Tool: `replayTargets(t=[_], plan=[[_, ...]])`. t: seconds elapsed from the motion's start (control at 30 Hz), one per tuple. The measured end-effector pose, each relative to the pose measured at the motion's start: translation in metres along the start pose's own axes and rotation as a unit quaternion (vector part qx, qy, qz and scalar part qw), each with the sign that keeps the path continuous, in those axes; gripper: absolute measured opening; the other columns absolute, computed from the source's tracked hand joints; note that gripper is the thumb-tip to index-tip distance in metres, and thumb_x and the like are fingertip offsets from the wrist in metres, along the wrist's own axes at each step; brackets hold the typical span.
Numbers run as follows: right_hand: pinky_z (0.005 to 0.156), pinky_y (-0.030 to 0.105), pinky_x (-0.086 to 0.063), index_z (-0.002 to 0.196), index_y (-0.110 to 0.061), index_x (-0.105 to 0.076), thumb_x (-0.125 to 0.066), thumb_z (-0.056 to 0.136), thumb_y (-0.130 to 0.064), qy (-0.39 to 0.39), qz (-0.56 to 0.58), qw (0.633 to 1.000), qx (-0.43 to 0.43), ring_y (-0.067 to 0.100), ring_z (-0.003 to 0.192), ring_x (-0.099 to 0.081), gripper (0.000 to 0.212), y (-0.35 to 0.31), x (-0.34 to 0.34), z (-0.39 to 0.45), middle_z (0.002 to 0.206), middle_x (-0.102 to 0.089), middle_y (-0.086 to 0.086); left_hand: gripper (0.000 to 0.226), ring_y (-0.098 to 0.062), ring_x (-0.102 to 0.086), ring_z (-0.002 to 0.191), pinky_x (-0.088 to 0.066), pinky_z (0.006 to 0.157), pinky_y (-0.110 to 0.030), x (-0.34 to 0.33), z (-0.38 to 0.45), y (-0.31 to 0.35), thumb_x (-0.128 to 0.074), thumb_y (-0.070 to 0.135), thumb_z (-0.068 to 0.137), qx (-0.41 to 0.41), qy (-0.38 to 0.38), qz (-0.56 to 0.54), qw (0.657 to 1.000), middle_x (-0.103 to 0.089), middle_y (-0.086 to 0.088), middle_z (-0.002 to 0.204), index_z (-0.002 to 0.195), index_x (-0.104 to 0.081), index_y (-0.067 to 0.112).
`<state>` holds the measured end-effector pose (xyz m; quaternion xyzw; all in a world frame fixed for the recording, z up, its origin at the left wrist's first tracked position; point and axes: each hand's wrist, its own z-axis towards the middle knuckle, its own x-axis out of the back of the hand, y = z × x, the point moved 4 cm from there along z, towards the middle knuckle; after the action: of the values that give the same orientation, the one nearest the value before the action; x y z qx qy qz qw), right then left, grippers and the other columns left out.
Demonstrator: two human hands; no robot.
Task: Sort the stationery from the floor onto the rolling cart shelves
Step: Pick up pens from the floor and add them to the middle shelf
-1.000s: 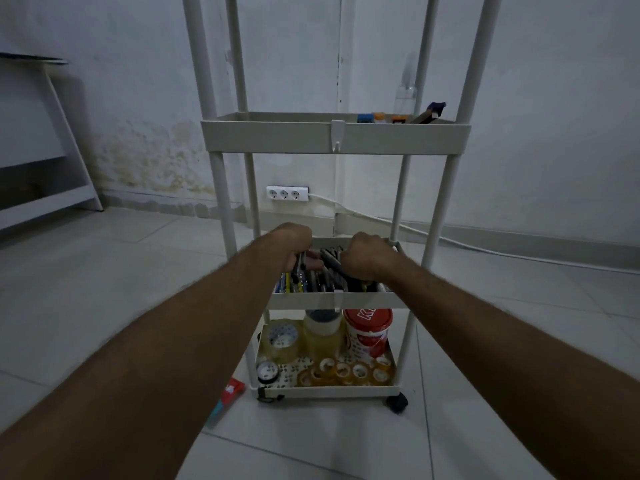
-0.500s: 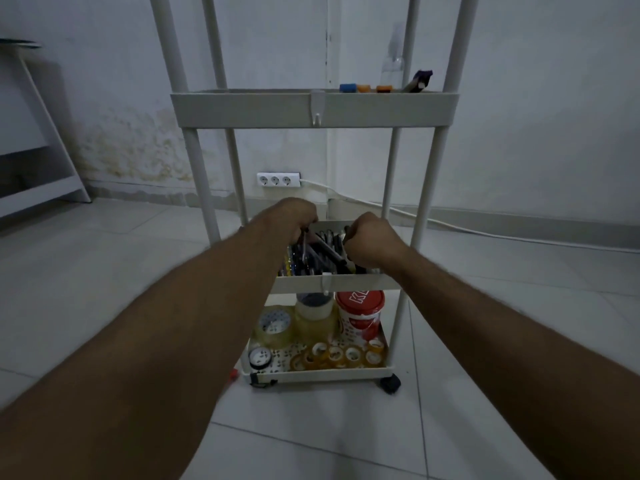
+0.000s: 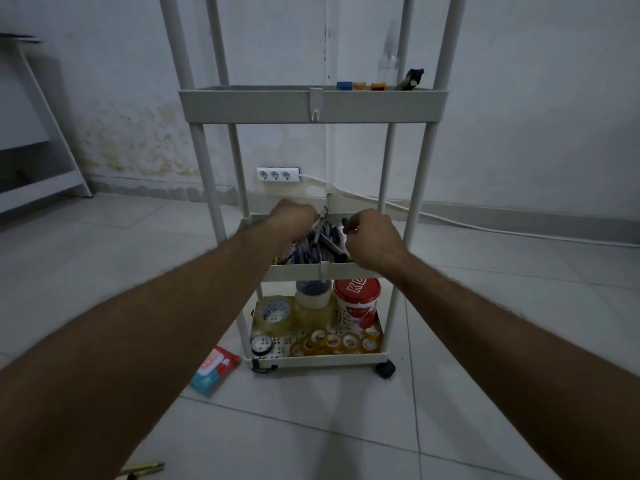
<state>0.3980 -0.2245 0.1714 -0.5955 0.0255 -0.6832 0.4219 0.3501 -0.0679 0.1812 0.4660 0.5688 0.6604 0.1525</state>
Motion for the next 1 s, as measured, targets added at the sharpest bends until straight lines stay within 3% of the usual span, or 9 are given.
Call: replayTargets(t=[0.1, 0.17, 0.23, 0.37, 0.47, 0.6, 0.7, 0.8, 1.0], plan=[[0.064, 0.027, -0.056, 0.108, -0.009, -0.072, -0.057, 0.09, -0.007, -0.018, -0.033, 0.998, 0.044, 0.018, 0.085, -0.067, 0.023, -0.011, -0.009, -0.008, 0.104, -0.072, 0.007, 0.016, -0.024, -0.065, 0.078, -0.047, 0.063, -0.024, 0.001, -0.019, -0.009, -0.057, 0.012, 0.092, -0.075, -0.02, 0.119, 0.99, -0.07, -0.012, 0.087, 0.084, -0.071, 0.008], [0.074, 0.036, -0.06, 0.113, -0.012, -0.07, -0.058, 0.089, -0.007, -0.039, -0.052, 0.995, 0.069, 0.021, 0.089, -0.067, 0.027, -0.019, -0.014, -0.006, 0.107, -0.071, 0.008, 0.02, -0.024, -0.068, 0.085, -0.048, 0.06, -0.025, 0.003, -0.028, -0.012, -0.056, 0.015, 0.094, -0.107, -0.039, 0.189, 0.975, -0.072, -0.012, 0.094, 0.098, -0.075, 0.009], [0.083, 0.042, -0.058, 0.121, -0.015, -0.067, -0.058, 0.091, -0.011, -0.066, -0.086, 0.99, 0.088, 0.023, 0.096, -0.065, 0.031, -0.029, -0.015, -0.001, 0.116, -0.069, 0.009, 0.023, -0.025, -0.067, 0.096, -0.053, 0.07, -0.028, 0.008, -0.035, -0.014, -0.055, 0.016, 0.096, -0.12, -0.046, 0.236, 0.963, -0.073, -0.009, 0.105, 0.107, -0.075, 0.01], [0.106, 0.043, -0.041, 0.138, -0.023, -0.058, -0.052, 0.097, -0.014, -0.11, -0.154, 0.977, 0.095, 0.028, 0.125, -0.053, 0.042, -0.033, -0.017, 0.019, 0.142, -0.055, 0.008, 0.03, -0.03, -0.065, 0.107, -0.055, 0.09, -0.037, 0.012, -0.035, -0.015, -0.051, 0.008, 0.096, -0.132, -0.046, 0.275, 0.951, -0.069, -0.017, 0.117, 0.118, -0.071, 0.003], [0.111, 0.045, -0.038, 0.14, -0.028, -0.057, -0.05, 0.099, -0.011, -0.149, -0.145, 0.975, 0.077, 0.028, 0.131, -0.049, 0.045, -0.029, -0.029, 0.034, 0.148, -0.051, 0.009, 0.029, -0.03, -0.065, 0.108, -0.053, 0.086, -0.034, 0.016, -0.028, -0.019, -0.052, 0.006, 0.096, -0.131, -0.029, 0.29, 0.948, -0.069, -0.018, 0.119, 0.119, -0.07, 0.0], [0.105, 0.05, -0.044, 0.133, -0.031, -0.062, -0.047, 0.1, -0.02, -0.158, -0.157, 0.973, 0.056, 0.032, 0.125, -0.05, 0.038, -0.026, -0.047, 0.046, 0.14, -0.056, 0.011, 0.03, -0.023, -0.064, 0.1, -0.049, 0.077, -0.028, 0.02, -0.015, -0.028, -0.05, 0.004, 0.095, -0.119, -0.035, 0.296, 0.947, -0.07, -0.015, 0.115, 0.115, -0.072, 0.004], [0.095, 0.049, -0.053, 0.121, -0.02, -0.069, -0.05, 0.098, -0.027, -0.136, -0.122, 0.983, 0.032, 0.03, 0.11, -0.06, 0.03, -0.024, -0.047, 0.051, 0.124, -0.066, 0.011, 0.031, -0.015, -0.059, 0.088, -0.046, 0.073, -0.026, 0.02, -0.009, -0.028, -0.049, 0.006, 0.097, -0.119, -0.047, 0.295, 0.947, -0.07, -0.011, 0.115, 0.117, -0.073, 0.009], [0.087, 0.046, -0.058, 0.112, -0.01, -0.072, -0.05, 0.097, -0.015, -0.1, -0.035, 0.994, 0.011, 0.03, 0.098, -0.067, 0.027, -0.022, -0.031, 0.043, 0.114, -0.07, 0.013, 0.025, -0.008, -0.055, 0.075, -0.04, 0.059, -0.02, 0.021, 0.0, -0.027, -0.052, 0.008, 0.098, -0.113, -0.039, 0.269, 0.956, -0.069, -0.002, 0.099, 0.109, -0.074, 0.012], [0.089, 0.043, -0.057, 0.12, -0.011, -0.068, -0.046, 0.097, -0.015, -0.145, -0.094, 0.985, 0.029, 0.025, 0.103, -0.065, 0.032, -0.017, -0.018, 0.019, 0.12, -0.068, 0.012, 0.024, -0.025, -0.064, 0.098, -0.054, 0.095, -0.04, 0.026, 0.013, -0.018, -0.06, 0.007, 0.092, -0.093, -0.009, 0.215, 0.972, -0.069, -0.009, 0.105, 0.112, -0.072, 0.005]])
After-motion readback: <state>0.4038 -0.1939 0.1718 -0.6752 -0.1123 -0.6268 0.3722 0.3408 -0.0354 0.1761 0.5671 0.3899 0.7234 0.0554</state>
